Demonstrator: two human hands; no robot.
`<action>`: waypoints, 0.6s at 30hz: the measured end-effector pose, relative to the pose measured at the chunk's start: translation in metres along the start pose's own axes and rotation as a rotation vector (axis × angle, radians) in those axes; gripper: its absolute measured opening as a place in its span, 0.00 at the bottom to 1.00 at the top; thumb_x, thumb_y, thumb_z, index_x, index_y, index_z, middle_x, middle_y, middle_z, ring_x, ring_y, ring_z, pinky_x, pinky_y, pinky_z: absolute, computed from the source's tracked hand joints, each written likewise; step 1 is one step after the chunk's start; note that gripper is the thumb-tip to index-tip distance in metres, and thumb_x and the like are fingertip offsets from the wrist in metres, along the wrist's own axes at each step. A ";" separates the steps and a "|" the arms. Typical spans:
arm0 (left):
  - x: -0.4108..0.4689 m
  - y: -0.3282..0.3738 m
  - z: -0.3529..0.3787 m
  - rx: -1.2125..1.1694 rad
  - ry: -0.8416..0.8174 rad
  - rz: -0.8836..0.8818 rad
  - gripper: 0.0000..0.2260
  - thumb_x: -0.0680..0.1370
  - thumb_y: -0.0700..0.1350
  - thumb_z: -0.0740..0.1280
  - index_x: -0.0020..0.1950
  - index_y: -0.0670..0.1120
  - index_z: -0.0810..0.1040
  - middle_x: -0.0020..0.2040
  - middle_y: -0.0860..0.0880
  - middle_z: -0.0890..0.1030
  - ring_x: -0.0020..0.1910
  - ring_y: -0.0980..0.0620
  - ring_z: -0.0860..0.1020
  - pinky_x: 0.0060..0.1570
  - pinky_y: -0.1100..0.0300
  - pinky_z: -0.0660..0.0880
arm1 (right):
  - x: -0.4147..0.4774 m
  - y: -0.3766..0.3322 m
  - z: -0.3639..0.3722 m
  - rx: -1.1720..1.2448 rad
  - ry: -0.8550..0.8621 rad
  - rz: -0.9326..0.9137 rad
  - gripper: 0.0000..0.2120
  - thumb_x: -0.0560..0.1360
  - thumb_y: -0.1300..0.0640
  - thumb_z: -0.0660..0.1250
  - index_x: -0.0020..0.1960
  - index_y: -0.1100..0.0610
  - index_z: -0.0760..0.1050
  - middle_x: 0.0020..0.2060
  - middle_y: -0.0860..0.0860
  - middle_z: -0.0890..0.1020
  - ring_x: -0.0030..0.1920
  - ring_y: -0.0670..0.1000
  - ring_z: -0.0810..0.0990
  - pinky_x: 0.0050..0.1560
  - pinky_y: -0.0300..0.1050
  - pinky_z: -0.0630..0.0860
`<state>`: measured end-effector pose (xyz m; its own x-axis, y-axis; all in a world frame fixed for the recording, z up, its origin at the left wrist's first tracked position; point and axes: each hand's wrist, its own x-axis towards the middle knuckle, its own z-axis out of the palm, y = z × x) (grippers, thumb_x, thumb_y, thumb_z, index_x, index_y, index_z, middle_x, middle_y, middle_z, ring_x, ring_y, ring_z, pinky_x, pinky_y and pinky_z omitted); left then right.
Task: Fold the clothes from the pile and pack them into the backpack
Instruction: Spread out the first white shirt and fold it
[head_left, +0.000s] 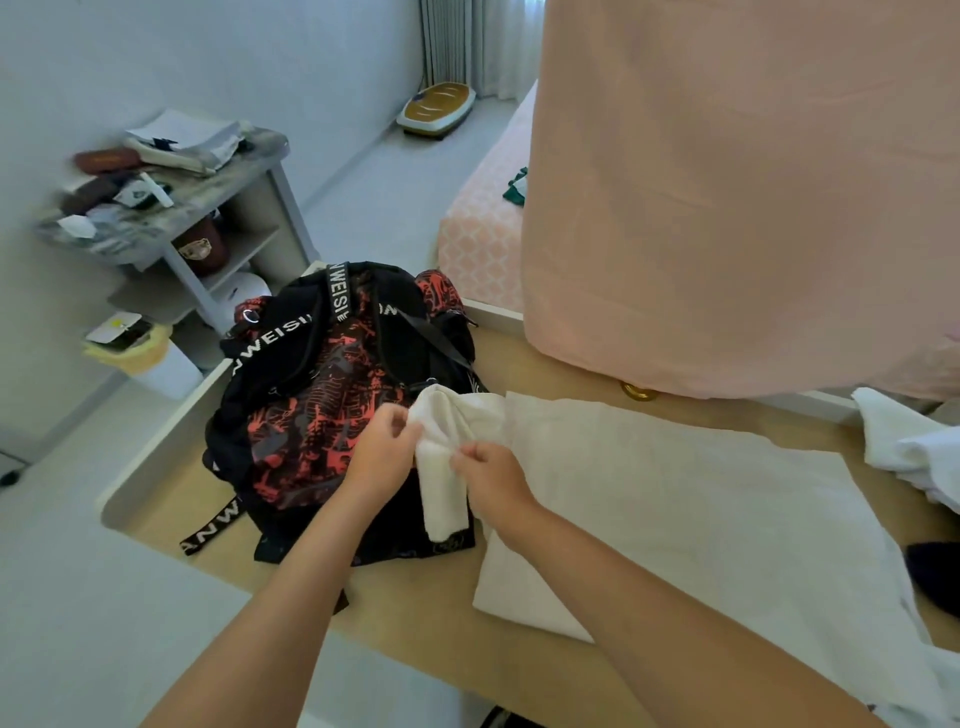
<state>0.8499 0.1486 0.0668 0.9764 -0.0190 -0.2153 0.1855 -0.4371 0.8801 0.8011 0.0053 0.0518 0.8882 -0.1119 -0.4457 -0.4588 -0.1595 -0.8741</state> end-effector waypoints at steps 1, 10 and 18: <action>0.000 0.015 0.002 -0.136 -0.002 0.010 0.03 0.81 0.43 0.63 0.51 0.44 0.74 0.45 0.46 0.79 0.41 0.50 0.79 0.38 0.56 0.78 | 0.001 -0.009 -0.006 0.102 0.003 0.012 0.09 0.79 0.55 0.60 0.50 0.56 0.79 0.44 0.51 0.81 0.46 0.51 0.79 0.49 0.46 0.77; 0.001 0.055 0.092 0.122 -0.329 0.243 0.06 0.81 0.42 0.62 0.54 0.52 0.75 0.47 0.56 0.82 0.45 0.56 0.80 0.48 0.56 0.78 | 0.016 0.026 -0.176 0.205 0.563 0.494 0.12 0.77 0.58 0.57 0.51 0.61 0.77 0.33 0.57 0.74 0.29 0.54 0.70 0.31 0.45 0.67; -0.015 -0.043 0.133 0.907 -0.401 0.412 0.19 0.72 0.53 0.68 0.62 0.54 0.72 0.59 0.54 0.70 0.58 0.51 0.69 0.53 0.58 0.68 | -0.007 0.113 -0.235 -0.729 0.448 0.513 0.31 0.75 0.41 0.66 0.74 0.50 0.64 0.69 0.56 0.69 0.69 0.59 0.68 0.67 0.54 0.66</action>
<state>0.8129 0.0478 -0.0239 0.8065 -0.5392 -0.2425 -0.4625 -0.8308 0.3096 0.7366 -0.2421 0.0019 0.5550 -0.6718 -0.4906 -0.8216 -0.5349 -0.1970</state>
